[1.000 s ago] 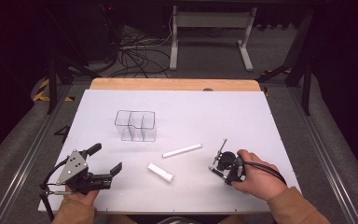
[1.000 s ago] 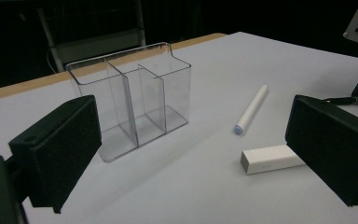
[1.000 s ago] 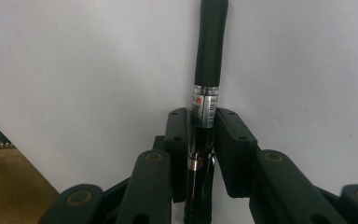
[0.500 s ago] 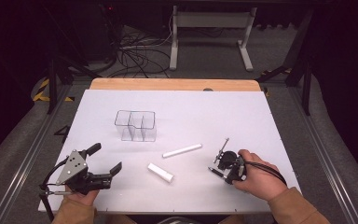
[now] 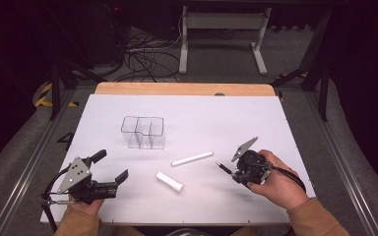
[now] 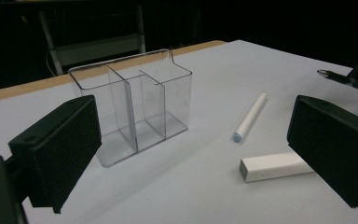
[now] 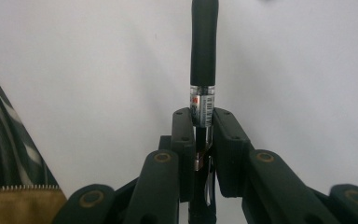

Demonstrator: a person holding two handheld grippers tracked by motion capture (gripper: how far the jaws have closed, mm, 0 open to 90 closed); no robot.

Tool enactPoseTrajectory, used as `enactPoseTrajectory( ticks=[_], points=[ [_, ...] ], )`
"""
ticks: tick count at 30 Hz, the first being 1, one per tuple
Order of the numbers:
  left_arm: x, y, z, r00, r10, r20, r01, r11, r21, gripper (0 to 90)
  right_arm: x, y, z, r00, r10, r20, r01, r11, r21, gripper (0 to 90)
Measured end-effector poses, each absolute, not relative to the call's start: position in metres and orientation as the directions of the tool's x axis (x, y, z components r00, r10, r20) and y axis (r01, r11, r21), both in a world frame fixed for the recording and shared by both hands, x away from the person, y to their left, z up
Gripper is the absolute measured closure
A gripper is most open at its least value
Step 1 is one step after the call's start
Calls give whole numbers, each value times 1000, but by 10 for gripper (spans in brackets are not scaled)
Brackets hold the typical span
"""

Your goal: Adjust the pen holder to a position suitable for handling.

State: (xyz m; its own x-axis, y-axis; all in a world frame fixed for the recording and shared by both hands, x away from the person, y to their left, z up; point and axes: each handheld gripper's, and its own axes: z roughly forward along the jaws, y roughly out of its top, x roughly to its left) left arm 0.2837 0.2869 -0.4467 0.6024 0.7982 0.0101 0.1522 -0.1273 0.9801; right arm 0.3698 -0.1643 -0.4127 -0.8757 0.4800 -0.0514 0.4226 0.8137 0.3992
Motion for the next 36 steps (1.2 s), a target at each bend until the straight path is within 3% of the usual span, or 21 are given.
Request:
enactPoseTrajectory(
  ticks=[10, 17, 36],
  points=[
    [285, 285, -442, 620, 785, -9, 158, -114, 981, 37, 367, -166, -403, -892, 451, -32, 298, 639, 710, 802],
    [286, 280, -437, 642, 767, -18, 158, -109, 981, 37, 365, -163, -401, -905, 422, -62, 183, 515, 837, 802],
    [289, 264, -425, 690, 724, -3, 155, -143, 978, 36, 369, -153, -419, -938, 342, -53, 54, 297, 953, 800]
  ],
)
